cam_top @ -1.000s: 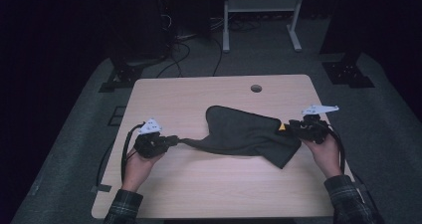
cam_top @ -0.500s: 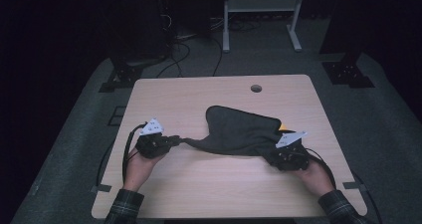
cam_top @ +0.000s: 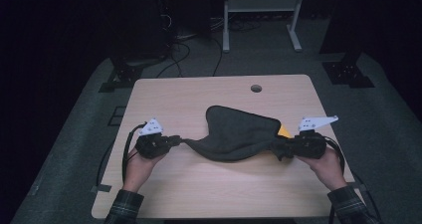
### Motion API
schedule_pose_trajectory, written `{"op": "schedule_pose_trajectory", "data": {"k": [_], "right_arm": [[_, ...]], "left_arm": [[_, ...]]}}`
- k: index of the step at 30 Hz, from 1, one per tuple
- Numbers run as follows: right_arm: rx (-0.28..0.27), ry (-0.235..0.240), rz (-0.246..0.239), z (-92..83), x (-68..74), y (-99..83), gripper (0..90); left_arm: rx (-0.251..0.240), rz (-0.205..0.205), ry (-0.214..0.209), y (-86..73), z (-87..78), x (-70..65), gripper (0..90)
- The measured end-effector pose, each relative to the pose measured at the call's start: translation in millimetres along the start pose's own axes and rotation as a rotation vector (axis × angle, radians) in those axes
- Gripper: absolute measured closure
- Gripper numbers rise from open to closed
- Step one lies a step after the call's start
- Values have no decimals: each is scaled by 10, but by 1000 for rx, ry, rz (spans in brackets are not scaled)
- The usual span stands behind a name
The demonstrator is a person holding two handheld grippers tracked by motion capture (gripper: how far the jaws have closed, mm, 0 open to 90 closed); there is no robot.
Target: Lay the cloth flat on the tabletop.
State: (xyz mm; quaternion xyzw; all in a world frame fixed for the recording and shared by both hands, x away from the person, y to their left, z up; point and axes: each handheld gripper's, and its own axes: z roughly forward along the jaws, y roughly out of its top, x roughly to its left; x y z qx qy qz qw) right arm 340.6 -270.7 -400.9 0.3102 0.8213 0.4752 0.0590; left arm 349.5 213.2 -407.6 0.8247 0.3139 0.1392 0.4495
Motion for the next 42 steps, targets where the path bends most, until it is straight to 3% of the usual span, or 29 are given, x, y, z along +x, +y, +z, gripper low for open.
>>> {"op": "schedule_pose_trajectory", "data": {"k": [3,7,12,15,17,19,21,25,27,35,42], "right_arm": [[7,-66,59,33,-244,-57,853],[63,-141,112,188,-492,-151,851],[136,-216,122,400,-636,-253,840],[144,-253,122,453,-682,-265,745],[116,-271,126,382,-678,-227,671],[65,-285,124,279,-652,-188,656],[47,-295,106,184,-600,-142,650],[13,-289,81,8,-459,-94,640],[-1,-263,70,-49,-381,-98,640],[79,-226,33,43,-126,-250,610],[160,-238,47,272,-176,-349,592]], "left_arm": [[2,-2,1,0,14,2,820],[14,-3,2,-7,52,7,820],[30,-3,-3,-24,111,-7,820],[37,2,-7,-25,138,-20,820],[39,4,-8,-23,145,-24,820],[41,6,-9,-22,152,-26,820],[40,3,-9,-20,160,-29,820],[42,6,-11,-17,164,-36,820],[41,6,-10,-16,164,-35,820],[41,9,-11,-13,158,-39,820],[42,13,-14,-10,162,-43,820]]}}
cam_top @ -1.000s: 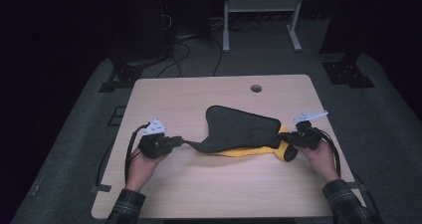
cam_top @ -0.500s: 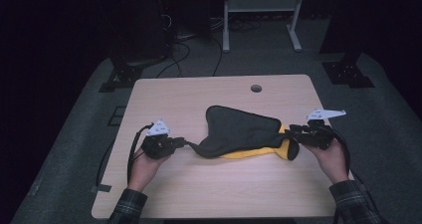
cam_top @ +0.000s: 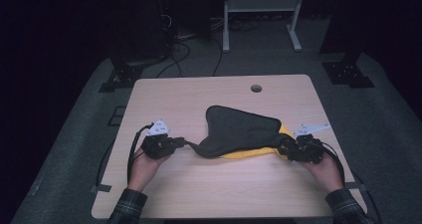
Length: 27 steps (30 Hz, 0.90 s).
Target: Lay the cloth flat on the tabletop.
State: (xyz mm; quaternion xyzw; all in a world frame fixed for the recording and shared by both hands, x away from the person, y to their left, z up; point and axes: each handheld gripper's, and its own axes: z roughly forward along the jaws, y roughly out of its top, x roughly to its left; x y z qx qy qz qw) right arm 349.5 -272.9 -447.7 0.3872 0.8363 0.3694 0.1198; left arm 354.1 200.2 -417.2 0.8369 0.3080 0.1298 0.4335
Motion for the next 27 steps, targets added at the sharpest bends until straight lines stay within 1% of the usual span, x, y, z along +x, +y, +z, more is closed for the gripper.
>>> {"op": "schedule_pose_trajectory", "data": {"k": [1,2,3,4,5,6,8,10,11,12,13,15,17,20,21,22,23,24,26,27], "right_arm": [[5,-7,-8,44,-5,12,600],[9,-15,-8,80,-6,26,645],[12,-16,-5,102,-10,36,713],[12,-25,-9,123,-16,50,801],[6,-27,-16,124,-22,56,824],[-3,-18,-12,109,-30,68,836],[-17,-18,-19,56,-22,86,841],[-47,-6,-14,-36,-25,119,841],[-78,2,-9,-110,-27,150,842],[-97,10,-8,-160,-33,173,842],[-123,22,-3,-226,-36,207,842],[-172,26,-5,-365,-35,287,842],[-208,32,-7,-474,-33,353,843],[-255,30,-13,-597,-45,427,843],[-268,27,-14,-645,-54,458,843],[-275,27,-11,-669,-62,476,843],[-288,25,-9,-690,-77,500,843],[-303,24,-3,-707,-98,532,843],[-317,19,4,-719,-127,582,843],[-318,20,3,-716,-138,601,843]], "left_arm": [[-1,1,-1,1,0,-1,820],[-1,2,-1,1,0,-1,820],[-3,1,-1,1,-1,-1,820],[-2,0,-1,0,-5,0,820],[-5,3,2,-1,-17,4,820],[-10,2,6,-3,-27,5,821],[-31,-3,12,-3,-74,21,821],[-54,-8,22,9,-130,33,822],[-67,-10,23,15,-155,38,823],[-84,-15,25,27,-191,42,823],[-101,-21,29,42,-229,45,823],[-142,-27,36,79,-313,51,823],[-187,-31,52,130,-416,51,823],[-248,-33,63,201,-545,45,826],[-258,-32,69,219,-567,41,827],[-267,-27,77,239,-593,40,831],[-286,-27,90,256,-621,43,851],[-303,-32,99,266,-645,53,890],[-321,-39,110,279,-684,83,898],[-329,-49,114,281,-708,109,899]]}}
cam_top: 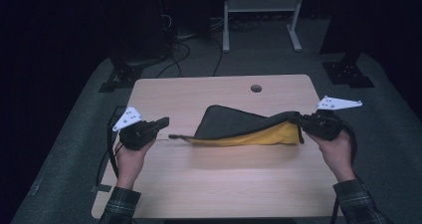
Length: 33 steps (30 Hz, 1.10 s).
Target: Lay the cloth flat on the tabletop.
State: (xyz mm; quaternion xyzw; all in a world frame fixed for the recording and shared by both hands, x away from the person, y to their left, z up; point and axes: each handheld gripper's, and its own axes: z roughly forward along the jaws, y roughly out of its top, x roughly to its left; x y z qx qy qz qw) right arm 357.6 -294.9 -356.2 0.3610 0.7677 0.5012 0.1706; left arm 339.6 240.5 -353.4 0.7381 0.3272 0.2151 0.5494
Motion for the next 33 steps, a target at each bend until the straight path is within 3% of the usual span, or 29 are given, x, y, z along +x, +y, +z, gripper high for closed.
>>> {"op": "schedule_pose_trajectory", "data": {"k": [3,5,8,15,21,27,28,33], "right_arm": [[-5,1,7,56,-4,31,846],[9,3,-3,93,11,27,846],[19,1,-5,116,19,5,846],[18,-1,-3,111,8,-9,847],[19,1,-4,116,17,-7,846],[19,0,-9,116,20,-6,847],[21,-1,-4,113,20,-7,847],[25,-3,-1,103,14,-23,847]], "left_arm": [[19,-11,-12,-40,34,30,898],[88,17,-29,-143,143,-2,838],[162,17,-68,-316,294,-77,803],[301,50,-168,-619,580,-458,656],[402,78,-212,-814,815,-682,546],[508,167,-187,-931,968,-806,499],[504,184,-177,-939,968,-815,503],[526,230,-125,-912,983,-832,660]]}}
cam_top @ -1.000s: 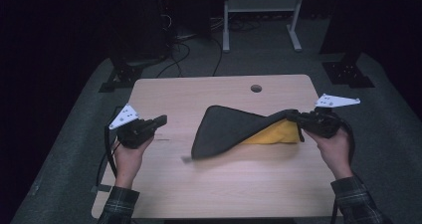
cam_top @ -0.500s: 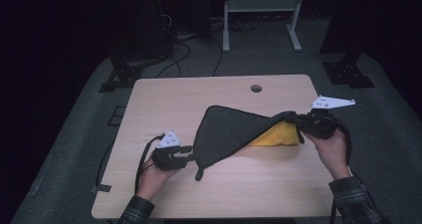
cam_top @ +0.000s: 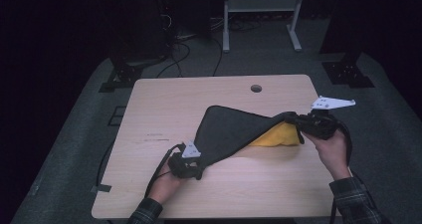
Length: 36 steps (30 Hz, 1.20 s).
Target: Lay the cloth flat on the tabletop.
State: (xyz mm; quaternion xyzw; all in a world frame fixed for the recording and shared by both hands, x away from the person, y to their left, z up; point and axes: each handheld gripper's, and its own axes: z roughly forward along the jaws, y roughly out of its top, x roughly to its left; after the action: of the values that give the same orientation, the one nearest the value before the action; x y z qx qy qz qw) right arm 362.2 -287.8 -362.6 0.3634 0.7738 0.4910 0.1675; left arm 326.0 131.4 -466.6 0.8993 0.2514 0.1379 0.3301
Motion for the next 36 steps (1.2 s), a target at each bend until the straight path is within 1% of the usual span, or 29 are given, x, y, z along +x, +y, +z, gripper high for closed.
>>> {"op": "schedule_pose_trajectory", "data": {"k": [1,2,3,4,5,7,8,9,10,11,12,13,14,15,19,20,21,24,26,28,31,32,36], "right_arm": [[2,0,-1,0,-1,-4,847],[2,-1,-4,3,-1,-8,847],[3,-1,-3,3,1,-10,847],[5,-1,0,4,3,-12,847],[3,0,-2,5,0,-16,847],[3,-1,0,3,-3,-21,848],[3,0,5,2,-2,-22,847],[3,0,4,0,-8,-22,848],[3,-1,3,0,-13,-22,848],[3,-5,3,4,-24,-22,848],[2,-4,6,9,-30,-22,848],[4,-5,11,20,-38,-18,848],[4,-4,13,27,-43,-14,849],[4,-6,11,35,-52,-1,849],[-19,-8,19,38,-76,69,849],[-19,-8,19,38,-76,69,849],[-38,-7,25,43,-87,120,849],[-54,-11,20,51,-107,193,849],[-68,-13,24,50,-130,256,849],[-78,-21,21,57,-157,332,850],[-92,-24,24,85,-212,457,849],[-93,-25,28,96,-227,490,849],[-121,-24,52,170,-328,657,849]], "left_arm": [[0,0,0,0,0,0,707],[6,1,10,10,3,9,737],[4,-6,8,11,2,22,765],[1,-17,-5,10,1,46,794],[-1,-26,-12,9,-3,59,813],[-6,-33,-11,8,-23,79,842],[-24,-40,-11,10,-60,100,844],[-51,-59,-12,16,-90,115,846],[-92,-77,-7,38,-164,155,847],[-114,-85,-2,57,-213,180,848],[-158,-101,8,93,-297,230,849],[-185,-115,12,114,-350,265,850],[-228,-135,23,150,-434,325,852],[-258,-150,30,179,-502,374,852],[-354,-182,53,271,-723,546,852],[-354,-182,53,271,-723,546,852],[-406,-194,65,339,-826,632,852],[-467,-199,87,437,-943,725,853],[-521,-210,98,523,-1039,803,855],[-555,-206,117,608,-1112,873,857],[-582,-201,143,726,-1187,979,860],[-600,-205,153,780,-1208,1028,860],[-637,-204,183,920,-1273,1173,867]]}}
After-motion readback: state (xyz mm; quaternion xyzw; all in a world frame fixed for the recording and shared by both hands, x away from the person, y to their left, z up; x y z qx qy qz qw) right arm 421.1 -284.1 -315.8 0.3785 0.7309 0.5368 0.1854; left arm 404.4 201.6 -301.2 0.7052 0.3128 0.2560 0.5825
